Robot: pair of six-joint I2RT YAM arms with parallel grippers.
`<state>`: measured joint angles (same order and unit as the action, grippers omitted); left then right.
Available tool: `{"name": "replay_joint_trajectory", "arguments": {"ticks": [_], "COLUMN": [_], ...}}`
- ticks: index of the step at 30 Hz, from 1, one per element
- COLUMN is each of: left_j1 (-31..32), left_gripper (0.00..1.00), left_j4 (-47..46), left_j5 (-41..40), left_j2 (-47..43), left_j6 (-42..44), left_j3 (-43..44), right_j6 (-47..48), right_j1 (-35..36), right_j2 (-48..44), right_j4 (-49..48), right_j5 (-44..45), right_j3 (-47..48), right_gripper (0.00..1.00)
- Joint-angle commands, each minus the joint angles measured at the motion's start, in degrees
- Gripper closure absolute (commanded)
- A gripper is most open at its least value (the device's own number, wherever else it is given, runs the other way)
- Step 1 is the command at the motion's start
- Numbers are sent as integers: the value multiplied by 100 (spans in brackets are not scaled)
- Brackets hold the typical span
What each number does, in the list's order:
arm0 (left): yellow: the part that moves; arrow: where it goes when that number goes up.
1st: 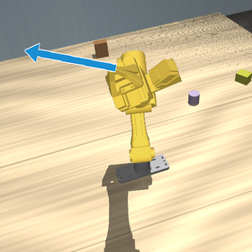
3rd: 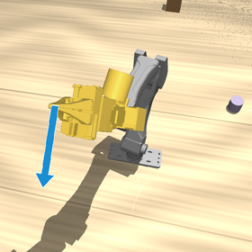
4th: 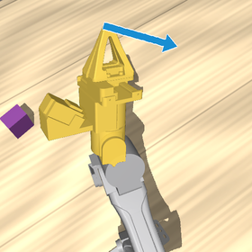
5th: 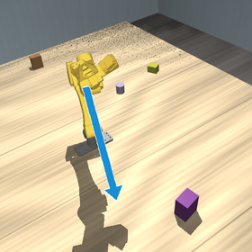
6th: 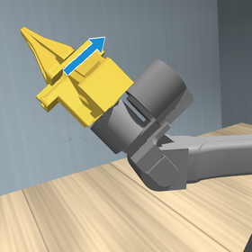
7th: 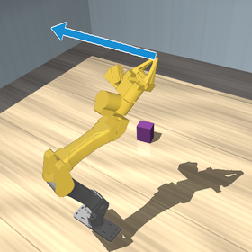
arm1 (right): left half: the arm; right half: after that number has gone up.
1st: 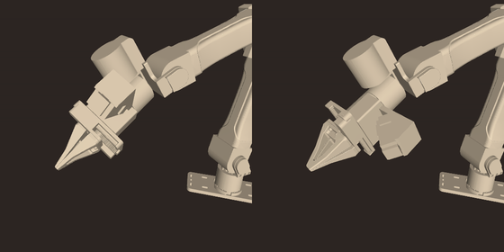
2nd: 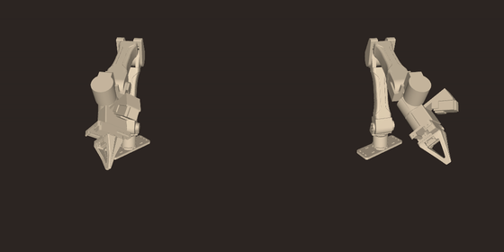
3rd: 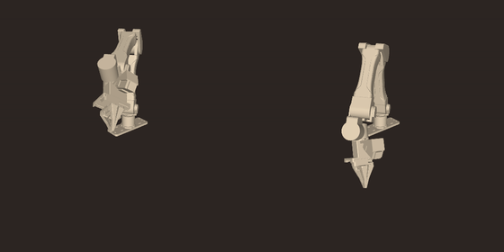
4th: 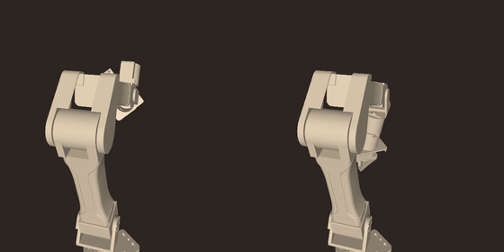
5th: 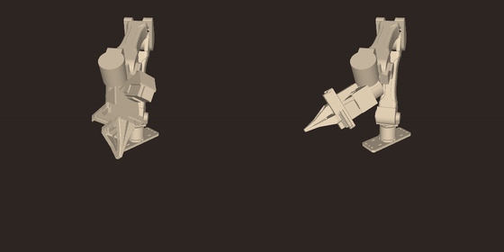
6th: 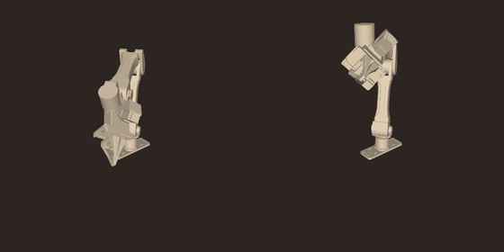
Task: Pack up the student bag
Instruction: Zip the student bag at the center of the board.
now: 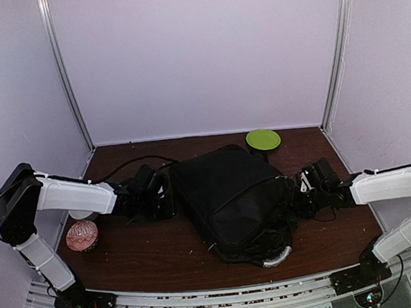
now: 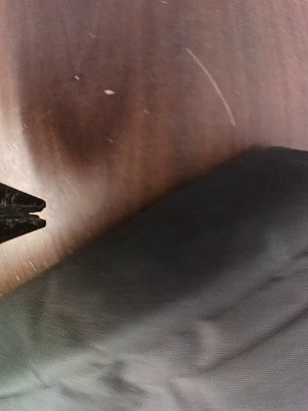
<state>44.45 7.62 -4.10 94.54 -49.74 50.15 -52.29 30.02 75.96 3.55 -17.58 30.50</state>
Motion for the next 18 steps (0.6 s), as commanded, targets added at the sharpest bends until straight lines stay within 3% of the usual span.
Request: {"name": "replay_joint_trajectory", "arguments": {"ticks": [1, 5, 11, 14, 18], "left_j1": [-33, -28, 99, 264, 561], "left_gripper": [100, 100, 100, 100, 100], "left_j4": [-178, -431, -640, -539, -156], "left_j5": [-57, 22, -97, -171, -448], "left_j2": [-376, -608, -1175, -1435, -1671], "left_j6": [-212, -436, -855, -983, -1008], "left_j3": [-287, -619, -1113, -1246, -1161], "right_j6": [338, 983, 2022, 2404, 2244], "right_j1": [19, 68, 316, 357, 300], "right_j2": [654, 1298, 2355, 2792, 2988], "right_j4": [-706, -100, 1122, 1762, 1841], "right_j5": [-739, -901, -1057, -528, 471], "right_j3": [673, 1678, 3174, 3882, 4300], "right_gripper": [60, 74, 79, 79, 76]}}
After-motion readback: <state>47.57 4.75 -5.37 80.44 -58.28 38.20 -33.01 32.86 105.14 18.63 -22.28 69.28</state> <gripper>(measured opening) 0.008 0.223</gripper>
